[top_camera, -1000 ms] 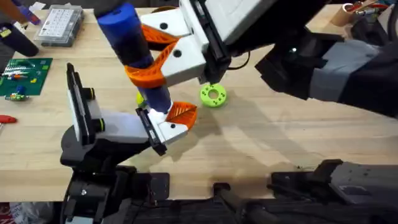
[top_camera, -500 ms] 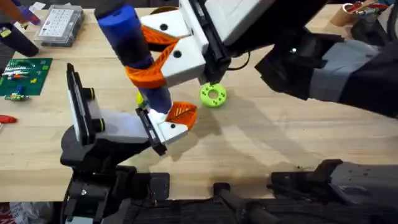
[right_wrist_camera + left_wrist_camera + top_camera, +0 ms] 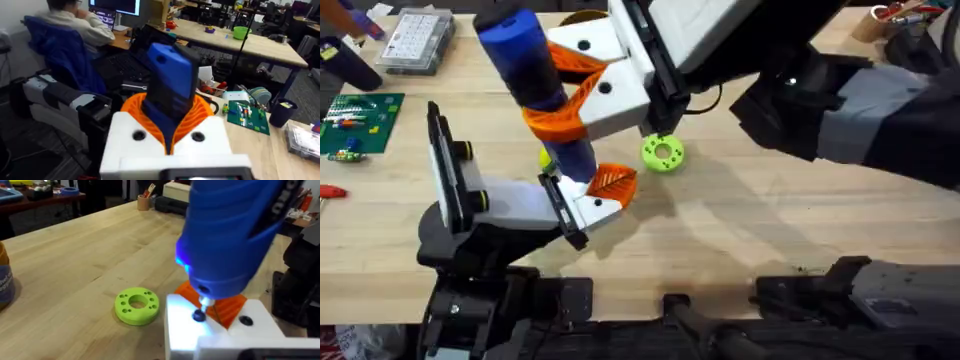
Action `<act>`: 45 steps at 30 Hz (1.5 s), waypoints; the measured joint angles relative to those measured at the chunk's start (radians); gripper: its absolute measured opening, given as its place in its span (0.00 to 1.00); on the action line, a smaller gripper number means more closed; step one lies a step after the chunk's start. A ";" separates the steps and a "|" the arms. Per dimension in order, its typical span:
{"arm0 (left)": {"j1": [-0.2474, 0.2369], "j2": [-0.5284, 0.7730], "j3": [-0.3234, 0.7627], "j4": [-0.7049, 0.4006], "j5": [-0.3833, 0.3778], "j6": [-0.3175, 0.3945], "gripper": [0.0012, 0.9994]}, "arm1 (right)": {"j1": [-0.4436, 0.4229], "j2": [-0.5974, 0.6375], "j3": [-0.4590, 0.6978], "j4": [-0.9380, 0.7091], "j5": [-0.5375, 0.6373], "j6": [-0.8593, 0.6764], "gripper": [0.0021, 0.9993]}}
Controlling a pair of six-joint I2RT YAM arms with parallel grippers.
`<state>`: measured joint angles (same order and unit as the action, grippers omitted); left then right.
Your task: Pick up the gripper from the table and insert it into the empty holder that is missing its gripper. Then pick up a screw, insert it into the mounting hole, and use the screwdriver to tighten it. Finally, clean up the table by picking up the vegetable and placing it into the bucket.
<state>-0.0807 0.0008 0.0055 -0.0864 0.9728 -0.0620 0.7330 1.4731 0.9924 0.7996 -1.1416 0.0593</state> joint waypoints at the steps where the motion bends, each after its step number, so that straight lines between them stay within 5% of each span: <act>1: 0.000 0.000 0.000 0.000 0.000 0.000 0.00 | 0.000 0.000 0.000 0.001 0.000 0.000 0.02; 45: 0.000 0.000 0.000 0.000 -0.001 -0.003 0.00 | 0.000 0.014 -0.005 0.032 0.004 0.000 0.02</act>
<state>-0.0807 0.0006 0.0055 -0.0868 0.9718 -0.0647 0.7330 1.4872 0.9878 0.8313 -1.1374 0.0597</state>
